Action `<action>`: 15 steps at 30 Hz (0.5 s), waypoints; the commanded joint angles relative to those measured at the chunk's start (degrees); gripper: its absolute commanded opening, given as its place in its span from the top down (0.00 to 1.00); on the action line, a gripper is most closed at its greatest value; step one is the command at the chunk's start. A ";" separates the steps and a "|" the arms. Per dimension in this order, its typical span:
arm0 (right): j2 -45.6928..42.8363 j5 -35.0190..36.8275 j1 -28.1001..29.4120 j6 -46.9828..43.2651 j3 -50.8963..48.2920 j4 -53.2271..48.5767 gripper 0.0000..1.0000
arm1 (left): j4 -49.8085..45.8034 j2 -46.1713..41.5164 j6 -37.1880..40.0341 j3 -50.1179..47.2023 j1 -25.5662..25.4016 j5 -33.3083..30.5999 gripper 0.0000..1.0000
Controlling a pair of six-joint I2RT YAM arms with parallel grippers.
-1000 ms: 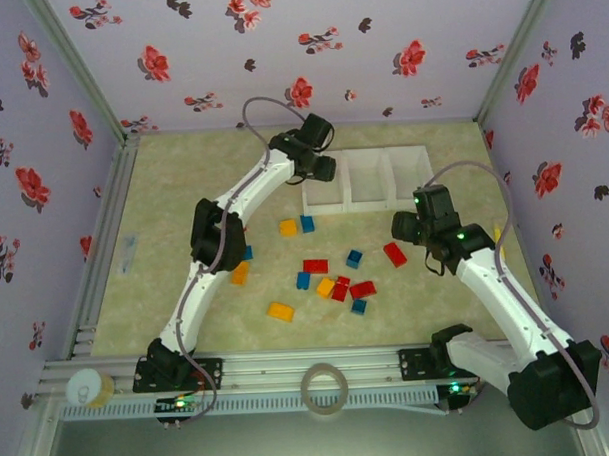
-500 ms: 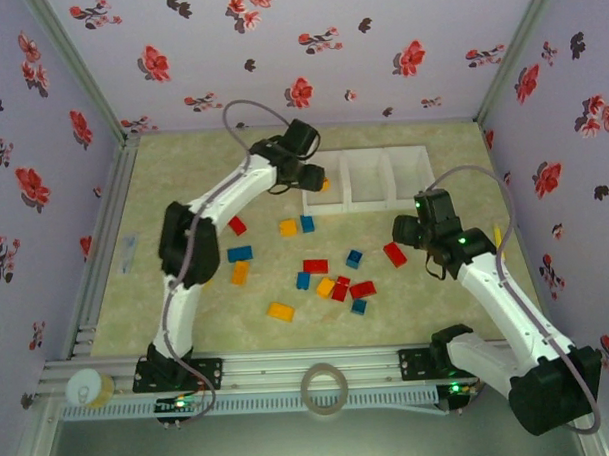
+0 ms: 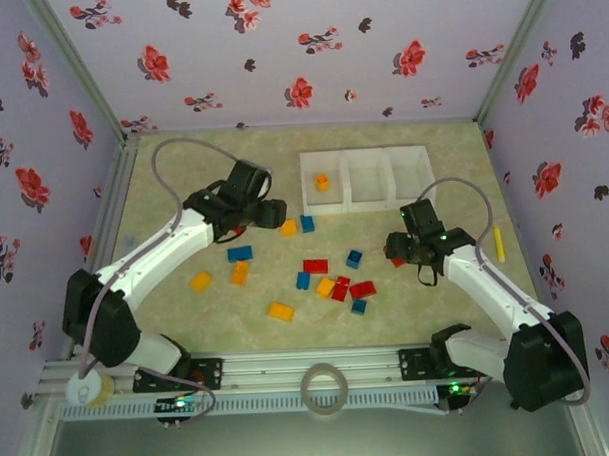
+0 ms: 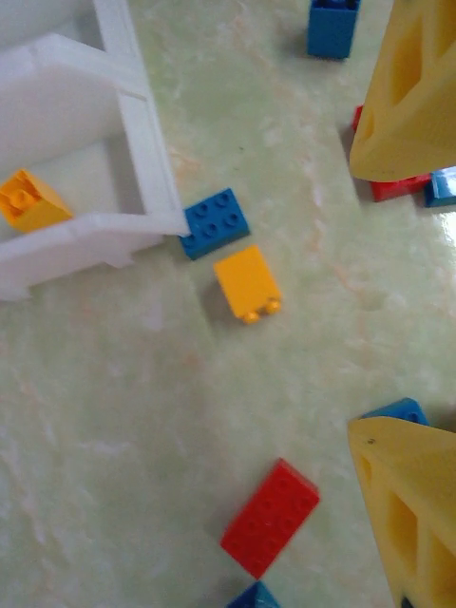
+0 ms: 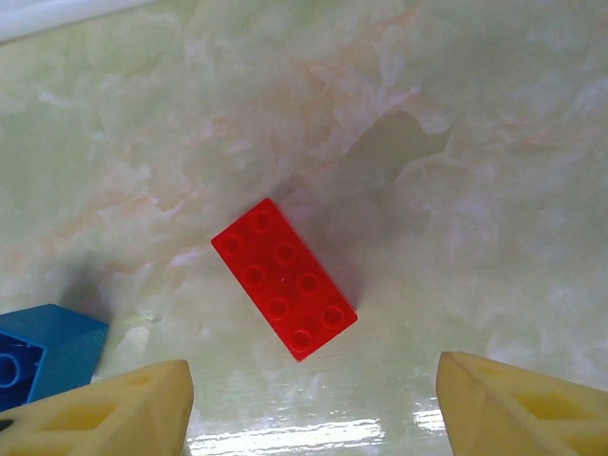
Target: Sort the legos into containers by color
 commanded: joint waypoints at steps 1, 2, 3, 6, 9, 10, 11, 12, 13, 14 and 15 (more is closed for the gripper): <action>2.04 -0.49 0.36 1.29 -0.85 1.05 0.31 | 3.78 -4.17 -1.66 -3.71 -0.39 0.00 0.33; 2.69 -0.66 0.36 1.23 -0.74 1.19 0.31 | 3.79 -4.74 -1.75 -4.42 -0.40 0.00 0.33; 3.58 -0.85 0.36 1.05 -0.44 1.19 0.30 | 3.65 -5.18 -1.69 -4.79 -0.39 -0.02 0.33; 6.08 -0.59 0.36 0.47 0.41 1.19 0.30 | 2.72 -5.33 -1.34 -4.65 -0.44 -0.10 0.33; 9.03 -1.24 0.36 -0.66 1.99 1.28 0.29 | 2.51 -5.16 -1.52 -4.34 -0.47 -0.10 0.32; 10.35 -1.69 0.37 -0.96 2.62 1.28 0.29 | 2.45 -5.00 -1.51 -4.22 -0.41 -0.10 0.32; 11.39 -2.11 0.36 -1.30 3.23 1.23 0.29 | 2.25 -4.83 -1.44 -4.09 -0.44 -0.09 0.32; 12.61 -2.20 0.36 -1.47 3.94 1.19 0.30 | 1.86 -4.54 -1.35 -3.82 -0.39 -0.26 0.32; 13.65 -1.92 0.36 -1.42 4.48 1.26 0.31 | 1.52 -4.37 -1.19 -3.60 -0.39 -0.39 0.32; 14.26 -1.99 0.36 -1.54 4.72 1.48 0.31 | 1.24 -4.28 -1.17 -3.47 -0.39 -0.52 0.32; 14.83 -2.00 0.36 -1.66 4.94 1.87 0.31 | 1.03 -4.15 -1.07 -3.34 -0.40 -0.53 0.32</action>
